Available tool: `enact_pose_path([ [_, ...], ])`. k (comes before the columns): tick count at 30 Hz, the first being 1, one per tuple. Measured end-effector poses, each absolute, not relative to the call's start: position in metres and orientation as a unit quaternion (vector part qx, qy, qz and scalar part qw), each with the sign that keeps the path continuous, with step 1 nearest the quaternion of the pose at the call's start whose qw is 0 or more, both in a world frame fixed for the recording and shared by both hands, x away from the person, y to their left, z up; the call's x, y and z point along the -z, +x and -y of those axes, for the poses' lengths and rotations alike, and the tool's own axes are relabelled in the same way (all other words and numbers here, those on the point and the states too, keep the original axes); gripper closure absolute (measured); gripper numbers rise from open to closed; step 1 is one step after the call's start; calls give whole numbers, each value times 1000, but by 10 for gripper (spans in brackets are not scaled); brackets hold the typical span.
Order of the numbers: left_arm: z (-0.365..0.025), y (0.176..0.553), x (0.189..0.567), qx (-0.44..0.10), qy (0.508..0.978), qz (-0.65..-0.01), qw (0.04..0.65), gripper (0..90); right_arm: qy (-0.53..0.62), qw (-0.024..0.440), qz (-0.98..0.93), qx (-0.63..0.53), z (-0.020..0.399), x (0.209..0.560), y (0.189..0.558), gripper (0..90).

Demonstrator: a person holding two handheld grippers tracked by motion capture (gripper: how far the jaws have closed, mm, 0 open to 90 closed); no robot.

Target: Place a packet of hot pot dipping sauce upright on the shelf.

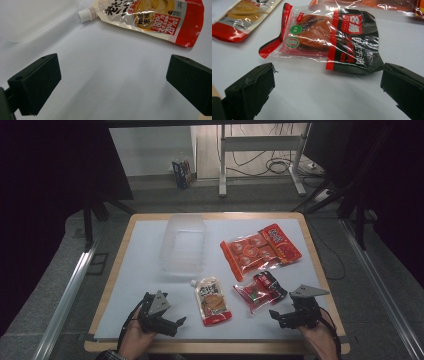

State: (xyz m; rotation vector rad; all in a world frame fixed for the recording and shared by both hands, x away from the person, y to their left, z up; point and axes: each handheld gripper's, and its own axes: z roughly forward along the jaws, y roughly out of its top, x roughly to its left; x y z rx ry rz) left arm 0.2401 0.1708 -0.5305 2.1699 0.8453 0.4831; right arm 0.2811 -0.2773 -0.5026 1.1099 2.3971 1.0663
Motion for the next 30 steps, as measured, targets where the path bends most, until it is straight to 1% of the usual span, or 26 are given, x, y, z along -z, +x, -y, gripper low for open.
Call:
enact_pose_path([
  [10, -168, 239, 531, -190, 850, -322, 371, 0, 379, 165, -835, -363, 273, 502, 287, 0],
  [22, -168, 239, 531, -189, 851, -322, 369, 0, 388, 170, -834, -354, 274, 501, 298, 3],
  [27, -167, 239, 532, -189, 852, -321, 368, 0, 393, 162, -831, -359, 278, 502, 303, 4],
  [30, -167, 239, 532, -188, 853, -320, 368, 0, 392, 172, -824, -372, 280, 501, 306, 0],
])
